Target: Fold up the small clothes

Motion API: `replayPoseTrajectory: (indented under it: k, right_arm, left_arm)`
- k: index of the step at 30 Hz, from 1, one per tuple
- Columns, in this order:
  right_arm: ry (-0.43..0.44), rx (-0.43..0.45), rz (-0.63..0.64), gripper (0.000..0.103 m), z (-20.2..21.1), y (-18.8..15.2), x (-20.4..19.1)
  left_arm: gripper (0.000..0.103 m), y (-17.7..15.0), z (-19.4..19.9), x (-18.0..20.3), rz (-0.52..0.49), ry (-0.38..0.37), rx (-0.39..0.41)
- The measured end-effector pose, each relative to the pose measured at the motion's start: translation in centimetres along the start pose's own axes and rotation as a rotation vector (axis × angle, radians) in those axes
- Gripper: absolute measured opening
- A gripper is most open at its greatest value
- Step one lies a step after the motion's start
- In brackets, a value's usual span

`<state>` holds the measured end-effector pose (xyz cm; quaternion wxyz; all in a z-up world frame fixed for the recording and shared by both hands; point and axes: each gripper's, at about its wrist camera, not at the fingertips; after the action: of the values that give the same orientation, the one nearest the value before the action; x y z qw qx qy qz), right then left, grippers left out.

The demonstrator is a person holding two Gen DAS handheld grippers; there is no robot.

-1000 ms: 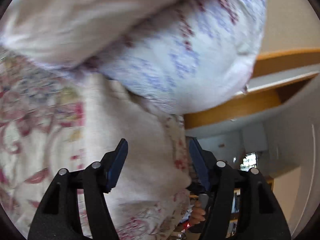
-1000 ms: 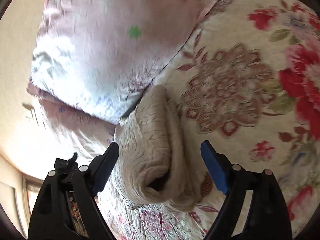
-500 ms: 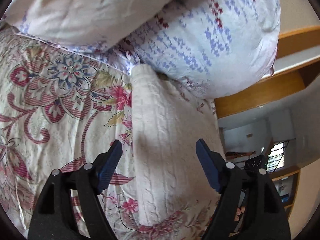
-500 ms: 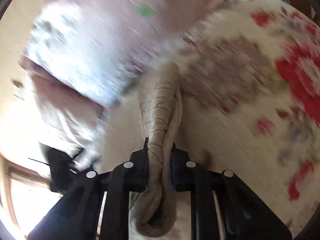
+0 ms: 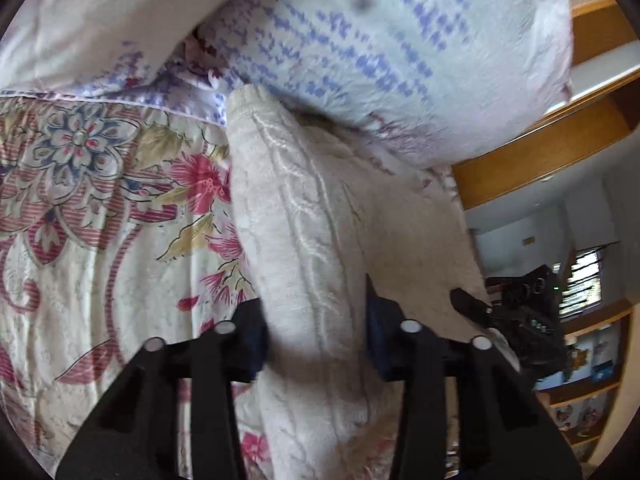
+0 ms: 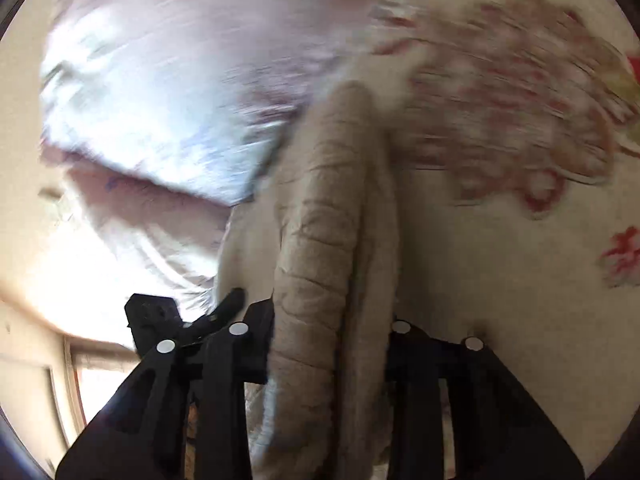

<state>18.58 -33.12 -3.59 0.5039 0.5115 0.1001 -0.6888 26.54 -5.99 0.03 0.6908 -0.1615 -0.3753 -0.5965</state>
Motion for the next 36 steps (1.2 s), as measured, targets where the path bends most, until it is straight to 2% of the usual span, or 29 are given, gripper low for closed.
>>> replayPoseTrajectory:
  k: [2, 4, 5, 6, 8, 9, 11, 13, 14, 15, 16, 18, 19, 21, 23, 25, 26, 27, 28, 29, 30, 31, 33, 34, 36]
  right_arm:
    - [0.041, -0.022, 0.058, 0.03, -0.5, -0.5, -2.5]
    - [0.025, -0.094, 0.141, 0.03, -2.3, -1.5, -4.7]
    - [-0.014, -0.132, 0.179, 0.032, -3.3, -1.8, -5.2]
    - [-0.055, -0.159, 0.206, 0.034, -4.1, -2.0, -5.5]
    - [-0.119, -0.162, 0.191, 0.041, -5.0, -2.2, -5.2]
    - [-0.112, -0.138, 0.166, 0.041, -4.8, -2.1, -5.0]
    - [-0.107, -0.086, 0.141, 0.053, -4.2, -1.6, -5.0]
    - [-0.114, -0.081, 0.137, 0.06, -4.2, -1.1, -5.2]
    - [-0.116, -0.08, 0.138, 0.053, -4.4, -0.8, -5.4]
    - [-0.129, -0.075, 0.156, 0.032, -4.7, -0.7, -5.7]
    - [-0.223, -0.062, 0.203, 0.018, -5.1, -0.4, -5.9]
    - [-0.293, -0.017, 0.182, 0.016, -5.1, 0.3, -4.6]
    - [-0.318, 0.012, 0.142, 0.011, -5.1, 0.8, -3.8]
    - [-0.35, 0.017, 0.105, 0.011, -5.2, 1.5, -2.9]
    - [-0.419, 0.01, 0.187, 0.013, -5.1, 1.2, -4.7]
    - [-0.48, 0.051, 0.297, 0.016, -3.6, 0.3, -6.9]
    - [-0.46, 0.1, 0.36, 0.019, -1.9, -0.7, -8.6]
    - [-0.403, 0.13, 0.39, 0.024, -0.9, -1.5, -9.5]
    - [-0.349, 0.15, 0.407, 0.044, -0.1, -2.2, -10.2]
    - [-0.272, 0.174, 0.437, 0.057, 1.1, -3.6, -11.2]
    - [-0.202, 0.178, 0.474, 0.058, 1.8, -4.9, -12.0]
    - [-0.153, 0.155, 0.513, 0.058, 1.9, -6.1, -12.6]
    - [-0.133, 0.104, 0.559, 0.058, 1.6, -8.2, -12.9]
    - [-0.138, 0.058, 0.571, 0.058, 0.5, -9.5, -12.4]
    - [-0.262, 0.006, 0.563, 0.057, -1.6, -10.4, -11.0]
  left_arm:
    - [0.035, -0.4, 3.0, -0.5, -0.043, -0.042, 0.001]
    - [0.036, -0.8, 6.3, -0.8, -0.126, -0.009, 0.042]
    - [0.038, -1.0, 7.5, -1.1, -0.16, 0.037, 0.06]
    - [0.042, -1.0, 8.4, -1.6, -0.192, 0.116, 0.081]
    - [0.044, -1.3, 9.8, -2.8, -0.2, 0.275, 0.134]
    - [0.044, -1.5, 10.6, -3.0, -0.197, 0.289, 0.165]
    - [0.049, -2.6, 12.4, -2.7, -0.207, 0.252, 0.224]
    - [0.063, -4.3, 13.4, -1.6, -0.255, 0.225, 0.27]
    - [0.064, -5.2, 13.3, -0.8, -0.278, 0.211, 0.278]
    - [0.066, -5.9, 12.4, 0.3, -0.296, 0.192, 0.271]
    - [0.067, -6.5, 12.2, 0.6, -0.306, 0.188, 0.249]
    - [0.067, -7.9, 9.9, 1.3, -0.324, 0.223, 0.19]
    - [0.066, -8.6, 8.7, 1.4, -0.329, 0.242, 0.163]
    - [0.063, -9.7, 7.3, 1.0, -0.351, 0.289, 0.156]
    - [0.063, -10.4, 7.6, 1.2, -0.374, 0.32, 0.175]
    - [0.063, -10.7, 8.5, 1.1, -0.357, 0.308, 0.183]
    - [0.064, -11.0, 8.9, 1.0, -0.352, 0.307, 0.192]
    - [0.067, -11.4, 9.9, 0.8, -0.348, 0.313, 0.21]
    - [0.075, -12.0, 10.8, 0.5, -0.345, 0.33, 0.235]
    - [0.082, -12.7, 11.8, 0.3, -0.338, 0.36, 0.268]
    - [0.095, -13.2, 12.4, 0.1, -0.326, 0.401, 0.303]
    - [0.099, -14.0, 12.7, 0.0, -0.317, 0.435, 0.336]
    - [0.1, -14.8, 13.3, -0.6, -0.3, 0.457, 0.355]
    - [0.1, -15.0, 13.5, -0.9, -0.289, 0.458, 0.353]
    - [0.1, -15.6, 13.0, -1.7, -0.263, 0.476, 0.336]
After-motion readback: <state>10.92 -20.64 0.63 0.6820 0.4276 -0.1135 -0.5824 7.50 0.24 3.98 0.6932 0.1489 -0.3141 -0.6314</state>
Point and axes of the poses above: each gripper's, at about its wrist camera, not at the fingertips, and z roughly against the way its jaws point, x to its right, y to its top, and after that the axes turned 8 degrees about z, right-handed
